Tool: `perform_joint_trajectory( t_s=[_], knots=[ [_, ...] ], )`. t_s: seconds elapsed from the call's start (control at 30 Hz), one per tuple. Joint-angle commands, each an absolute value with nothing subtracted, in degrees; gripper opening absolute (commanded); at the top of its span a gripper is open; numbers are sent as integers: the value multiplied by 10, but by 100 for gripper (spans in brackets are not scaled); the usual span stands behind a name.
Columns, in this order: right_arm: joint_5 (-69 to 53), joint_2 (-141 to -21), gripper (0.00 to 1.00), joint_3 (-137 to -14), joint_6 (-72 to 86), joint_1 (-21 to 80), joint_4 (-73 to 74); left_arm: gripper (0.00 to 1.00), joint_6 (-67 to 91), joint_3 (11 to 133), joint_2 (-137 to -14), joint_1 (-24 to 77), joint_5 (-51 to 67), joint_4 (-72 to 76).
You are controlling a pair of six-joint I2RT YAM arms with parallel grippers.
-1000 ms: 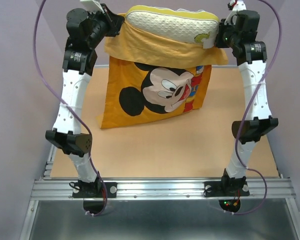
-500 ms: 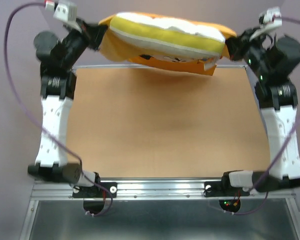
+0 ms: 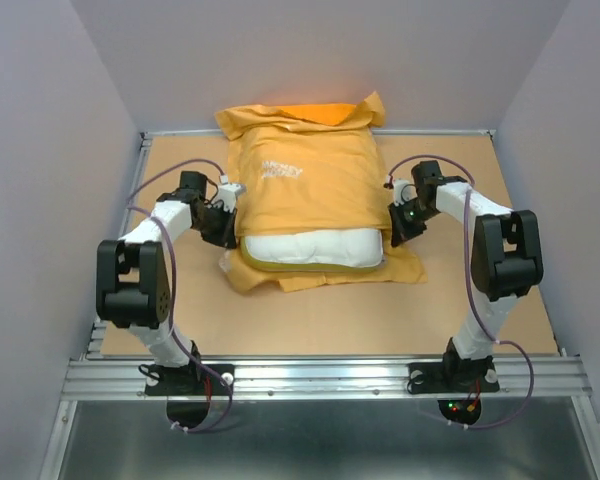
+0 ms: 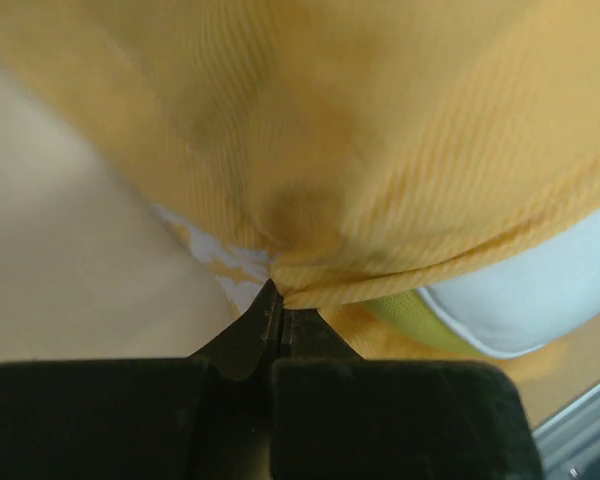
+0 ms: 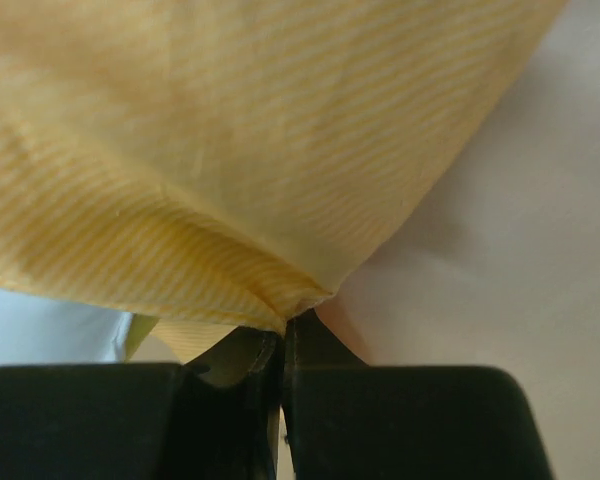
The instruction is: Put the pillow into the pillowcase
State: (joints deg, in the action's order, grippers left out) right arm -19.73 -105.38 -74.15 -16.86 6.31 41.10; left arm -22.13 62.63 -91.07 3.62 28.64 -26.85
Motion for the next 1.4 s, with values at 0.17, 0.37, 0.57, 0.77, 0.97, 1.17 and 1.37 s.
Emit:
perform_joint_trajectory(
  t_s=[0.17, 0.37, 0.57, 0.77, 0.97, 1.17, 1.37],
  knots=[
    [-155, -1026, 57, -779, -235, 50, 492, 19, -280, 752, -983, 2, 276, -385],
    [-124, -854, 100, -669, -383, 26, 498, 92, -508, 696, -837, -59, 280, -432],
    [-164, -805, 100, -560, -449, 29, 487, 99, -649, 568, -731, -59, 263, -444],
    [-198, -892, 100, -556, -429, 51, 470, 99, -670, 472, -723, -59, 273, -391],
    [-188, -923, 99, -513, -400, 98, 440, 99, -690, 429, -745, -59, 267, -326],
    [-191, -957, 58, -480, -338, 104, 392, 99, -652, 438, -838, -55, 261, -263],
    [-181, -941, 1, -457, -315, 103, 367, 99, -666, 425, -867, -24, 264, -250]
  ],
)
